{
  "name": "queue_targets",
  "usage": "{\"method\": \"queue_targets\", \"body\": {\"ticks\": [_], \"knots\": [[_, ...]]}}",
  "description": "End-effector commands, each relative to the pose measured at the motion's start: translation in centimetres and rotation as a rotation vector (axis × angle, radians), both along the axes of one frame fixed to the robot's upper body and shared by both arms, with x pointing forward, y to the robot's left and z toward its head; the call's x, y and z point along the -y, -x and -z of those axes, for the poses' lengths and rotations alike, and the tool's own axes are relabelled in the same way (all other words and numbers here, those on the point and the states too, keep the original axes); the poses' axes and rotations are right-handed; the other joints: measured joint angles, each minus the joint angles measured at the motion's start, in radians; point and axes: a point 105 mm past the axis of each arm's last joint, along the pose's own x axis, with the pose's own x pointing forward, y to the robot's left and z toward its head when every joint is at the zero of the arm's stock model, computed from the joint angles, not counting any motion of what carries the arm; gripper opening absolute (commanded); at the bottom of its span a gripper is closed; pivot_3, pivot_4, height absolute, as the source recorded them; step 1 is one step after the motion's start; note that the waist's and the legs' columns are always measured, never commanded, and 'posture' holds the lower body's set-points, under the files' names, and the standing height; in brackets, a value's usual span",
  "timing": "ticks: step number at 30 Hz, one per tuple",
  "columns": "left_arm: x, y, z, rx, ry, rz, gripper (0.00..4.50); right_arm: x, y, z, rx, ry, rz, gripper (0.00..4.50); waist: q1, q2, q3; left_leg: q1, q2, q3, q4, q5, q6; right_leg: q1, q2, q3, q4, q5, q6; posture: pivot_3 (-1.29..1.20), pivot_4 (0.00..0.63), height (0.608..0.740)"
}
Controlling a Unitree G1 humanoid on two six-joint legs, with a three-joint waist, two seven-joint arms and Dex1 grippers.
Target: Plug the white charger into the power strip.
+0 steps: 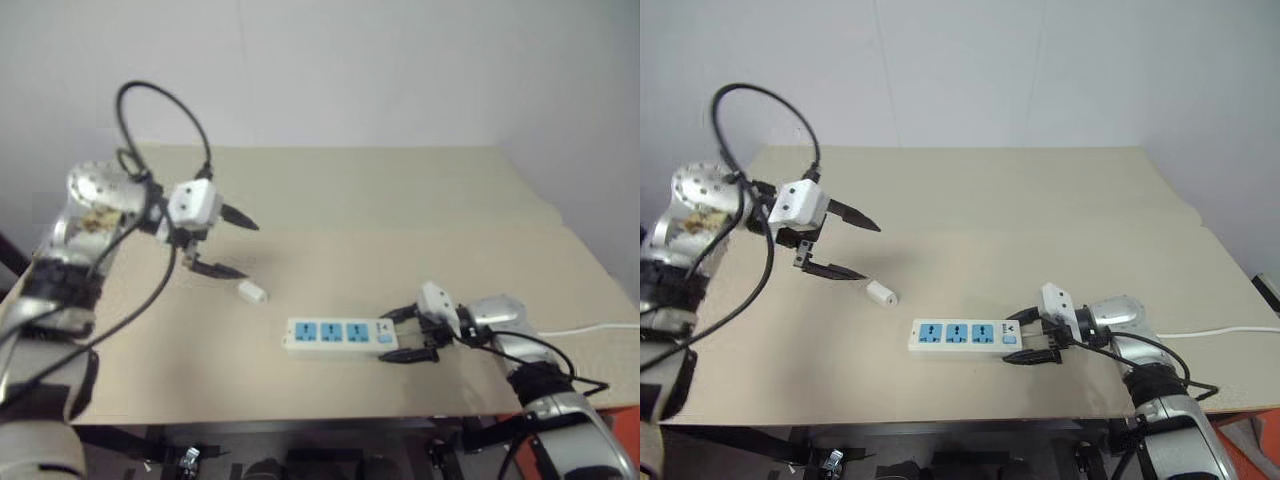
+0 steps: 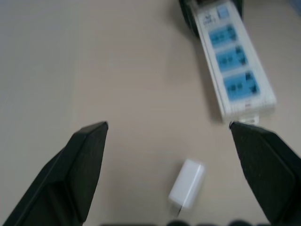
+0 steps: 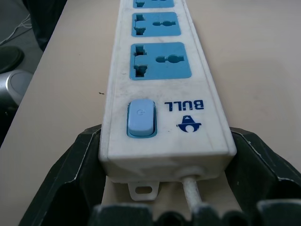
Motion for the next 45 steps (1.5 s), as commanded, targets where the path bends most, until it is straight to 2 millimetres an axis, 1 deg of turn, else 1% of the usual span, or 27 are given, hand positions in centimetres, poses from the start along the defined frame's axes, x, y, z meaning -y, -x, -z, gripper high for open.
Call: {"method": "queue_targets", "body": {"ticks": [1,4,6,8,10,14,19,25,33,36,45], "knots": [[0.2,-0.2,0.7,0.040,-0.260,0.117,4.50,0.1,0.0,1.6,-0.063,0.068,0.010,3.41,0.000,0.000,0.000,0.000,0.000,0.000,0.000,0.000,0.000,0.000,0.000,0.001,0.000,0.000,0.000,0.00,0.150,0.740],[0.8,-0.1,1.6,0.023,-0.472,0.217,4.50,0.1,-0.1,2.1,-0.082,0.093,0.025,3.41,-0.001,-0.001,0.001,0.001,0.000,0.000,0.001,0.000,0.000,0.001,0.000,0.001,0.001,0.000,0.000,0.00,0.150,0.740],[0.9,-0.1,2.4,0.000,-0.566,0.262,4.50,0.0,-0.2,2.2,-0.088,0.094,0.041,3.41,-0.002,-0.001,0.001,0.001,0.001,0.000,0.002,0.000,0.000,0.001,0.001,0.001,0.003,0.000,0.000,0.00,0.150,0.740],[0.3,-0.3,3.5,-0.010,-0.690,0.310,4.50,0.0,-0.2,2.4,-0.096,0.098,0.058,3.41,-0.003,-0.002,0.001,0.002,0.001,0.000,0.002,0.000,0.000,0.001,0.001,0.002,0.003,0.000,0.000,0.00,0.150,0.740],[0.1,-0.8,4.0,-0.014,-0.748,0.328,4.50,0.0,-0.2,2.7,-0.100,0.105,0.069,3.41,-0.004,-0.002,0.000,0.002,0.001,0.000,0.002,0.000,0.000,0.001,0.001,0.002,0.003,0.000,0.000,0.00,0.150,0.740],[2.0,-1.5,4.4,-0.007,-0.699,0.336,4.50,-0.1,0.0,2.9,-0.105,0.106,0.076,3.41,-0.007,-0.004,0.000,0.001,0.001,0.000,0.003,0.000,0.000,0.000,0.002,0.002,0.004,0.000,0.000,0.00,0.150,0.740],[3.8,-1.9,5.7,-0.013,-0.650,0.359,4.50,-0.4,0.1,2.8,-0.105,0.097,0.083,3.41,-0.012,-0.005,0.000,0.001,0.001,0.000,0.004,0.000,0.001,0.000,0.002,0.002,0.004,0.000,0.000,0.00,0.150,0.740],[3.6,-2.0,7.2,-0.027,-0.703,0.364,4.50,-0.5,0.0,2.9,-0.097,0.097,0.100,3.41,-0.019,-0.005,0.000,0.000,0.001,0.000,0.004,0.000,0.001,-0.001,0.002,0.002,0.005,0.000,0.001,0.00,0.150,0.740],[4.9,-2.2,9.0,-0.045,-0.659,0.350,4.50,-0.3,0.0,3.1,-0.092,0.093,0.128,3.41,-0.019,-0.007,0.000,0.001,0.001,-0.001,0.005,0.000,0.001,-0.001,0.002,0.002,0.008,0.000,0.001,0.00,0.150,0.740],[4.7,-2.5,9.5,-0.013,-0.688,0.344,4.50,-0.2,0.2,3.1,-0.095,0.088,0.135,3.41,-0.021,-0.007,0.000,0.000,0.001,-0.001,0.005,0.000,0.001,-0.001,0.002,0.002,0.008,0.000,0.001,0.00,0.150,0.740],[4.5,-2.8,10.0,0.001,-0.716,0.325,4.50,-0.1,0.4,3.2,-0.096,0.093,0.153,3.41,-0.016,-0.007,0.000,0.000,0.001,-0.001,0.005,0.000,0.001,-0.001,0.002,0.002,0.009,-0.001,0.001,0.00,0.150,0.740]]}}
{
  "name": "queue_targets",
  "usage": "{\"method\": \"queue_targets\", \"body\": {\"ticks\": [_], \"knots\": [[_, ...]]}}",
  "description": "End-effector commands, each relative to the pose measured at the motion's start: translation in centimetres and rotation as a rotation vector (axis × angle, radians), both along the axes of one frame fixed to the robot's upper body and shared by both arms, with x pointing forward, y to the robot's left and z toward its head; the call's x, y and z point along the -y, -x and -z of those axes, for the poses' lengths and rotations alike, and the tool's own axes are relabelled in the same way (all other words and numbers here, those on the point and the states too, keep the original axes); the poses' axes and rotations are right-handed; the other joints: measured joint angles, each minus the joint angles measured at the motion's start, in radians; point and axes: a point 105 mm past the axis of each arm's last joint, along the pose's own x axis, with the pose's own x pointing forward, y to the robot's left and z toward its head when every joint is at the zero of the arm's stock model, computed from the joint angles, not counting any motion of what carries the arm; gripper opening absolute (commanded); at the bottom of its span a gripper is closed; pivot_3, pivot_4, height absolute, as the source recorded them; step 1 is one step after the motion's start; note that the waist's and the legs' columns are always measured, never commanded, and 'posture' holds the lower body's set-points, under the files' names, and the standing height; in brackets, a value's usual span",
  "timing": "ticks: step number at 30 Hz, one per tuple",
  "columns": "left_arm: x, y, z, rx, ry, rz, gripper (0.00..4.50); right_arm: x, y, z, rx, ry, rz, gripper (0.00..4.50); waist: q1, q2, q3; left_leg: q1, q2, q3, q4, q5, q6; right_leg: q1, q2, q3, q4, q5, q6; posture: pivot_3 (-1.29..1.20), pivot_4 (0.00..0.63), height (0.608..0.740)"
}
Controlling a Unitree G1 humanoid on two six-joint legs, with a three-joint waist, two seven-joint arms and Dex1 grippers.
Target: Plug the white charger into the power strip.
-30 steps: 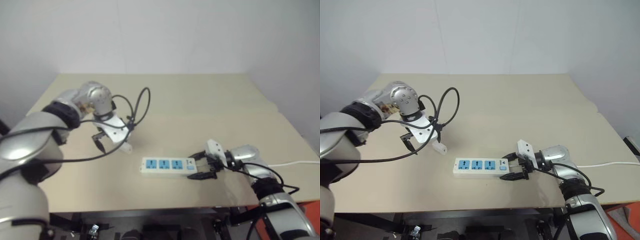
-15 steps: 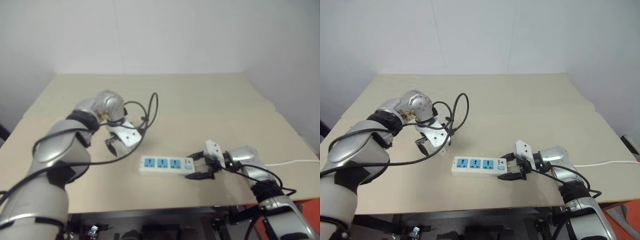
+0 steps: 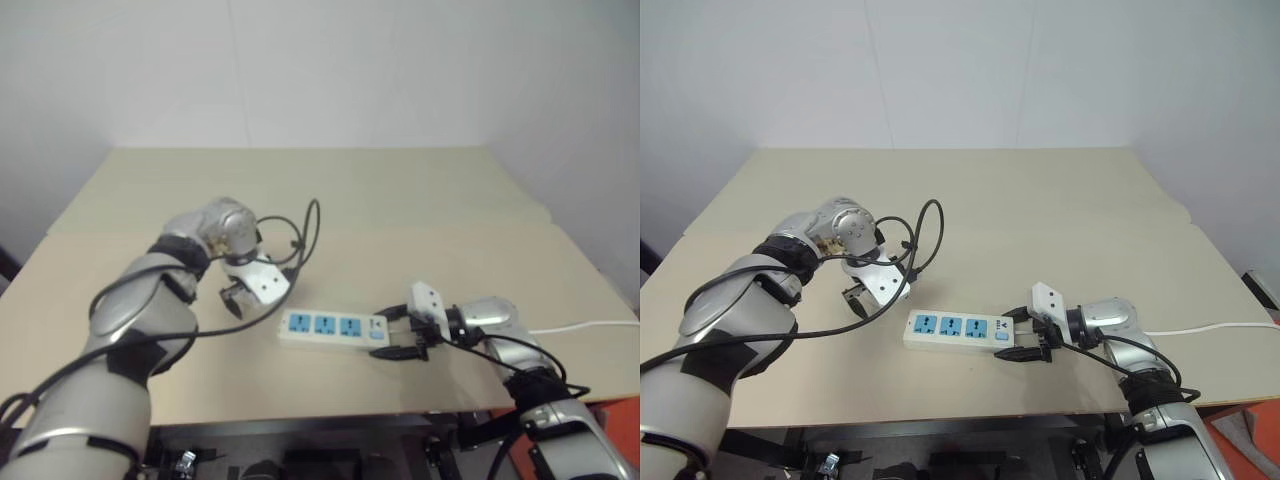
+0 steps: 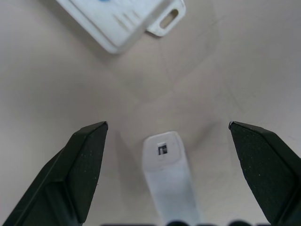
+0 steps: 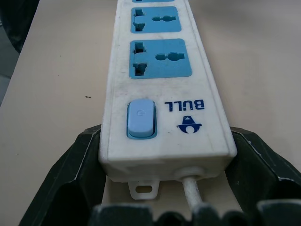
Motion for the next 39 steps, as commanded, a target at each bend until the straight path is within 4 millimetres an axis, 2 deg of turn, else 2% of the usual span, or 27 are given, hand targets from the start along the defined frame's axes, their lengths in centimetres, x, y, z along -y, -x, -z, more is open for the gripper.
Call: {"method": "queue_targets", "body": {"ticks": [1,9,12,21,26,30,32,35,38,39], "knots": [[0.3,-0.3,-0.3,0.031,0.000,0.006,4.50,0.9,0.6,2.8,-0.106,0.076,0.057,3.41,0.000,0.000,0.000,0.000,0.000,0.000,0.000,0.000,0.000,0.000,0.000,0.000,0.000,0.000,0.000,0.00,0.150,0.740],[0.5,-0.8,0.3,0.067,-0.020,-0.002,4.50,0.9,0.6,3.0,-0.111,0.081,0.071,3.41,-0.001,0.000,0.000,0.000,0.000,0.000,0.000,0.000,0.000,0.000,0.000,0.000,0.000,0.000,0.000,0.00,0.150,0.740],[0.3,-1.1,0.5,0.095,-0.049,0.001,3.89,1.0,0.7,3.0,-0.112,0.083,0.075,3.41,-0.001,0.000,0.000,0.000,0.000,0.000,0.000,0.000,0.000,0.000,0.000,0.000,0.000,0.000,0.000,0.00,0.150,0.740],[0.6,-1.2,1.2,0.088,-0.035,-0.020,1.01,1.2,0.6,3.2,-0.112,0.095,0.090,3.41,0.004,0.000,-0.001,0.006,0.000,0.000,0.000,0.000,0.000,0.007,0.000,0.000,-0.001,0.000,0.000,0.00,0.150,0.740],[1.1,-1.2,0.9,0.085,0.012,-0.038,1.03,1.3,0.6,3.2,-0.111,0.100,0.092,3.41,0.007,0.000,-0.001,0.006,0.000,-0.001,0.000,0.000,0.000,0.008,0.000,-0.001,0.000,0.000,0.000,0.00,0.150,0.740],[2.4,-1.2,-1.3,0.054,0.185,-0.081,1.03,1.4,0.6,3.1,-0.106,0.101,0.090,3.41,0.007,-0.001,-0.001,0.006,0.000,-0.001,0.000,0.000,0.000,0.007,0.000,-0.001,-0.001,0.000,0.000,0.00,0.150,0.740],[3.4,-1.1,-3.6,0.025,0.329,-0.111,1.03,1.4,0.6,3.1,-0.103,0.101,0.086,3.41,0.005,-0.001,-0.001,0.005,0.000,-0.001,0.000,0.000,0.000,0.006,0.000,-0.001,0.000,0.000,0.000,0.00,0.150,0.740],[3.5,-1.0,-6.8,0.011,0.482,-0.130,1.03,1.2,0.5,2.8,-0.093,0.094,0.078,3.41,0.001,-0.001,-0.001,0.004,0.000,-0.001,0.000,0.000,0.000,0.006,0.000,-0.001,0.000,0.000,0.000,0.00,0.150,0.740],[3.6,-1.0,-10.6,-0.002,0.718,-0.202,1.03,0.9,-0.1,2.4,-0.075,0.078,0.080,3.41,-0.005,-0.001,-0.001,0.004,0.000,-0.002,0.000,0.000,0.000,0.006,0.000,-0.001,0.000,0.000,0.000,0.00,0.150,0.740],[3.5,-0.9,-12.8,-0.037,0.874,-0.246,1.03,0.6,-0.4,2.3,-0.067,0.070,0.080,3.41,-0.007,-0.001,-0.001,0.004,0.000,-0.002,0.000,0.000,0.000,0.005,0.000,-0.002,0.000,0.000,0.000,0.00,0.150,0.740]]}}
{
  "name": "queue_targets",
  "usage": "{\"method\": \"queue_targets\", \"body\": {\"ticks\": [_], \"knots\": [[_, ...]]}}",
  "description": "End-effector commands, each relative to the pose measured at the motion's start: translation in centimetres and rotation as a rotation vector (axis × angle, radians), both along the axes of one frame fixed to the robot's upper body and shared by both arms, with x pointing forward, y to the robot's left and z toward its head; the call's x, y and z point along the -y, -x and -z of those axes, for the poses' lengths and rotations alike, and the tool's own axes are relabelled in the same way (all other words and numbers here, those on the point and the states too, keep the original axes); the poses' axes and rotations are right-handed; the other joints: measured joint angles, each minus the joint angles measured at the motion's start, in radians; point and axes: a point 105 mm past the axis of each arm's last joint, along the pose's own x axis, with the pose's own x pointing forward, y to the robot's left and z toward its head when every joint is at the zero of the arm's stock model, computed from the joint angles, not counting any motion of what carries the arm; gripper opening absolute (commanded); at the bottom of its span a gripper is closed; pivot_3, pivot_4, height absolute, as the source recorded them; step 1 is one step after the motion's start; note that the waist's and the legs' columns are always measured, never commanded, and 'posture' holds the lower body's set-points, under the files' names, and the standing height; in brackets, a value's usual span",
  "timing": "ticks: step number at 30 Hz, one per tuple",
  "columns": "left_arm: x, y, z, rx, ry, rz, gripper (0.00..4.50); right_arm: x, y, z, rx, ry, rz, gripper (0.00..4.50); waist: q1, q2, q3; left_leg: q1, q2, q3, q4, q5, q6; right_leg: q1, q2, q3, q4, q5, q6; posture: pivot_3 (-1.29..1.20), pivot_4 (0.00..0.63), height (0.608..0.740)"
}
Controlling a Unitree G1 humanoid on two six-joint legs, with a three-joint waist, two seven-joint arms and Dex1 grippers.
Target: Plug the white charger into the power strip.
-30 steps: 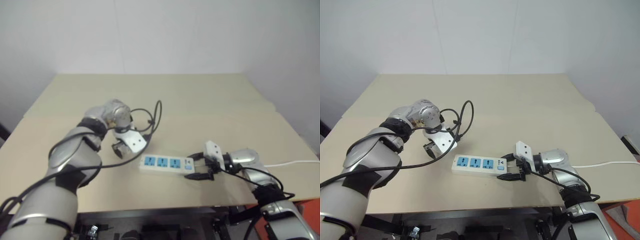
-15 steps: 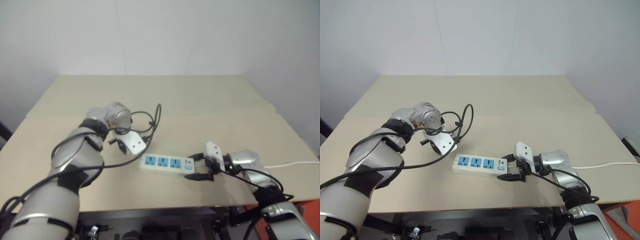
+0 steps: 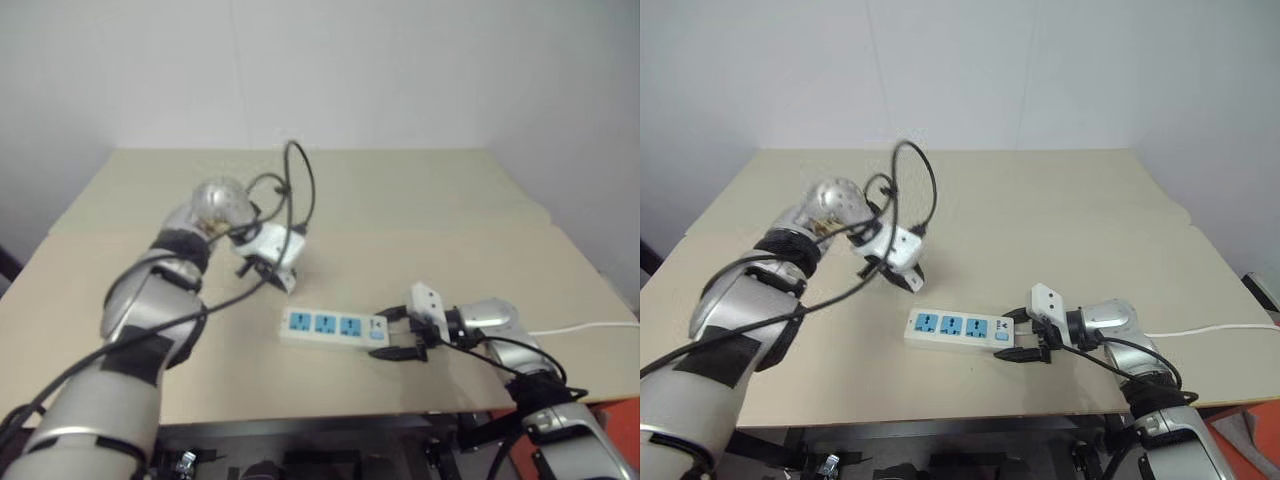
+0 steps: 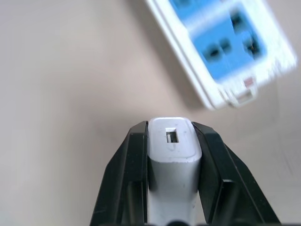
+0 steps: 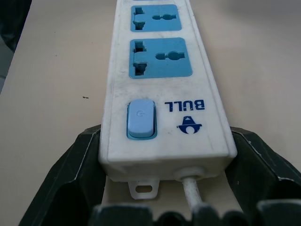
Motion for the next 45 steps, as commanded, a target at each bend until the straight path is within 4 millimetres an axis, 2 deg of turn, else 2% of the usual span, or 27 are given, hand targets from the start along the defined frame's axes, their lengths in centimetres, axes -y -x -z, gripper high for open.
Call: {"method": "queue_targets", "body": {"ticks": [1,3,6,8,10,13,19,23,28,34,39,45], "knots": [[0.5,0.3,-7.5,-0.007,0.411,-0.055,1.03,0.5,-0.4,2.2,-0.067,0.058,0.057,3.41,-0.004,0.000,0.000,0.000,0.000,0.000,0.000,0.000,0.000,0.000,0.000,0.000,0.000,0.000,0.000,0.00,0.150,0.740],[-0.4,1.1,-10.2,-0.082,0.663,-0.065,1.03,-0.1,-1.0,2.0,-0.061,0.043,0.058,3.41,-0.007,0.000,0.000,0.001,0.000,-0.001,0.000,0.000,0.000,0.000,0.000,0.000,0.000,0.000,0.000,0.00,0.150,0.740],[-2.6,1.8,-11.3,-0.215,0.920,-0.091,1.03,-1.1,-1.9,1.7,-0.052,0.024,0.051,3.41,-0.019,0.001,0.000,0.002,0.001,-0.001,0.000,0.000,0.000,0.000,0.001,0.000,0.001,0.000,0.000,0.00,0.150,0.740],[-3.3,2.2,-11.1,-0.275,1.006,-0.118,1.03,-1.6,-2.2,1.7,-0.048,0.019,0.050,3.41,-0.026,0.001,-0.001,0.004,0.001,-0.001,0.000,0.000,0.000,0.001,0.001,0.000,0.002,0.000,0.001,0.00,0.150,0.740],[-4.5,2.9,-9.7,-0.431,1.158,-0.168,1.03,-2.4,-2.8,1.6,-0.047,0.008,0.050,3.41,-0.033,0.001,-0.001,0.006,0.002,-0.001,-0.001,0.000,0.000,0.002,0.002,0.001,0.003,0.000,0.001,0.00,0.150,0.740],[-5.0,3.6,-7.5,-0.539,1.233,-0.234,1.03,-3.0,-3.3,1.6,-0.048,-0.001,0.048,3.41,-0.035,0.001,-0.001,0.006,0.007,0.000,-0.001,0.000,-0.001,0.002,0.003,0.002,0.007,0.000,0.000,0.00,0.150,0.740],[-4.4,4.7,-3.1,-0.695,1.259,-0.243,1.03,-3.7,-3.5,1.6,-0.050,-0.003,0.020,3.41,-0.026,0.000,-0.001,0.005,0.012,0.000,-0.001,0.000,-0.004,0.001,0.009,0.001,0.006,0.002,-0.003,0.00,0.150,0.740],[-2.8,5.0,-0.5,-0.725,1.146,-0.195,1.03,-3.8,-3.1,1.7,-0.067,-0.008,-0.012,3.41,-0.026,0.000,-0.001,0.006,0.013,0.001,-0.001,0.000,-0.005,0.001,0.012,0.001,0.002,0.004,-0.007,0.00,0.150,0.740],[-1.1,5.1,0.7,-0.733,1.042,-0.126,1.03,-3.7,-2.2,1.8,-0.100,-0.006,-0.074,3.41,-0.026,0.000,-0.001,0.006,0.014,0.002,-0.003,-0.001,-0.006,0.001,0.013,0.001,0.001,0.004,-0.007,0.00,0.150,0.740],[0.3,4.1,1.3,-0.711,1.003,-0.121,1.03,-3.6,-2.2,2.0,-0.088,0.015,-0.091,3.41,-0.023,0.000,-0.001,0.002,0.014,0.002,-0.003,-0.001,-0.006,-0.002,0.013,0.001,0.000,0.004,-0.007,0.00,0.150,0.740],[0.8,4.2,1.9,-0.720,1.007,-0.105,1.03,-3.7,-2.0,2.0,-0.081,0.020,-0.114,3.41,-0.024,0.000,-0.001,0.002,0.014,0.003,-0.003,-0.001,-0.006,-0.002,0.013,0.002,0.000,0.004,-0.007,0.00,0.150,0.740],[1.6,4.4,3.5,-0.714,0.972,-0.103,1.03,-3.7,-1.8,2.2,-0.082,0.022,-0.118,3.41,-0.024,0.000,-0.001,0.002,0.014,0.003,-0.003,-0.001,-0.006,-0.003,0.013,0.002,0.000,0.004,-0.007,0.00,0.150,0.740]]}}
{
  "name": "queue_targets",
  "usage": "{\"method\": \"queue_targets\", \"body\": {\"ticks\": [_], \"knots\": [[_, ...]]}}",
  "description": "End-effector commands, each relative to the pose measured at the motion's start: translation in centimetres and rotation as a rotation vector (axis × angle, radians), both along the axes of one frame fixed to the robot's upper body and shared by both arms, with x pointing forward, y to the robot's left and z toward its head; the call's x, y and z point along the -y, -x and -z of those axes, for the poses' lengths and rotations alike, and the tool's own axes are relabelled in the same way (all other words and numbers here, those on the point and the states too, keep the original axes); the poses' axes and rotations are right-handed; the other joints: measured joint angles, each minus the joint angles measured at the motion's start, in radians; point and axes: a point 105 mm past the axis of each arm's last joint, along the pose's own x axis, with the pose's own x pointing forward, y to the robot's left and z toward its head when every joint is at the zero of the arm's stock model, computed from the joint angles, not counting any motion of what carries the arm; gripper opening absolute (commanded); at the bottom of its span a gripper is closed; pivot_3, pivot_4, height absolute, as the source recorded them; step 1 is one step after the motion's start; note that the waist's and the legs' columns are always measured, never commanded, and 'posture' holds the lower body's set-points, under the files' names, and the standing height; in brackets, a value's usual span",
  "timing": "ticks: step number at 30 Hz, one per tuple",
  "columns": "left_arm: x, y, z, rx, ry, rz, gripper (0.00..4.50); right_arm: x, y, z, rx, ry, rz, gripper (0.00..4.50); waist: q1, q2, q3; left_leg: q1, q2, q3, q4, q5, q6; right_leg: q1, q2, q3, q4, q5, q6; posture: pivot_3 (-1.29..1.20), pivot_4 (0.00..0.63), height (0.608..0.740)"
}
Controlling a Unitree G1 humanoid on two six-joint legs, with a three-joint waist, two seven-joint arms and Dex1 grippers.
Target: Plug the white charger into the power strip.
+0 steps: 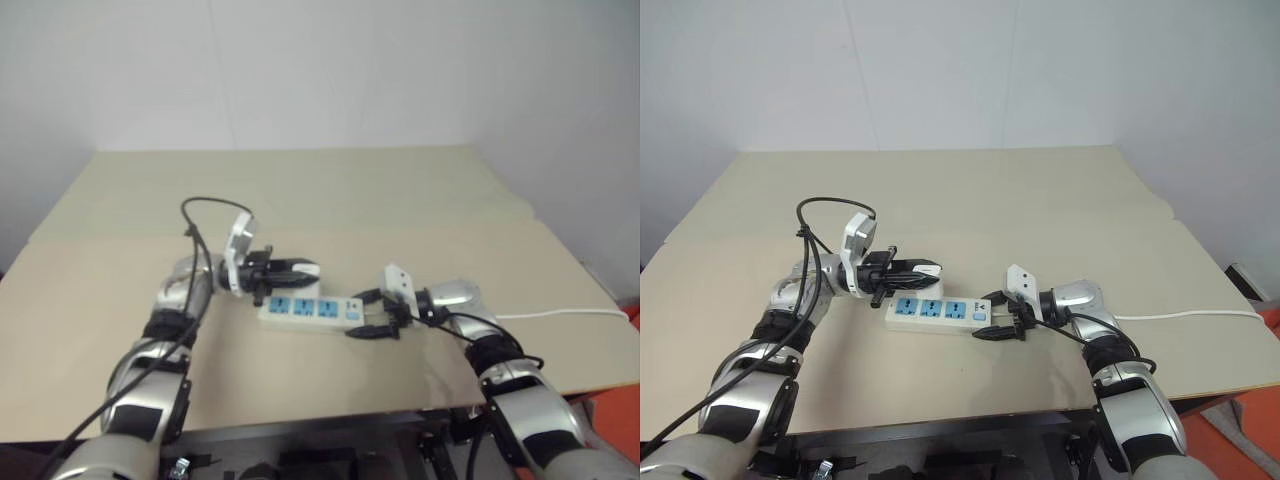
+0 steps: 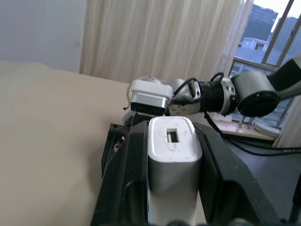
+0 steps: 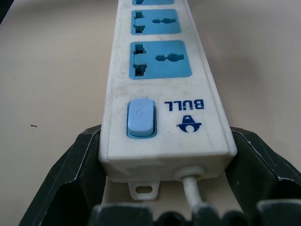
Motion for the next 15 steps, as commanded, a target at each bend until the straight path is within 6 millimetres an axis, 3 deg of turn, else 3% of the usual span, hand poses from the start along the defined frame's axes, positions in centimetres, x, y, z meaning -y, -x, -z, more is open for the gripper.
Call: {"method": "queue_targets", "body": {"ticks": [1,15], "knots": [[0.6,0.1,0.1,0.028,0.019,0.018,1.03,-0.3,1.5,2.6,-0.092,0.067,-0.060,3.41,0.001,0.000,0.000,0.000,0.000,0.000,0.000,0.000,0.000,0.000,0.000,0.000,0.000,0.000,0.000,0.00,0.150,0.740],[2.1,-0.4,0.9,0.035,0.027,0.026,1.03,-0.1,1.7,2.9,-0.100,0.078,-0.058,3.41,0.001,0.000,0.000,0.000,0.000,0.000,0.000,0.000,0.000,0.000,0.000,0.000,0.000,0.000,0.000,0.00,0.150,0.740]]}}
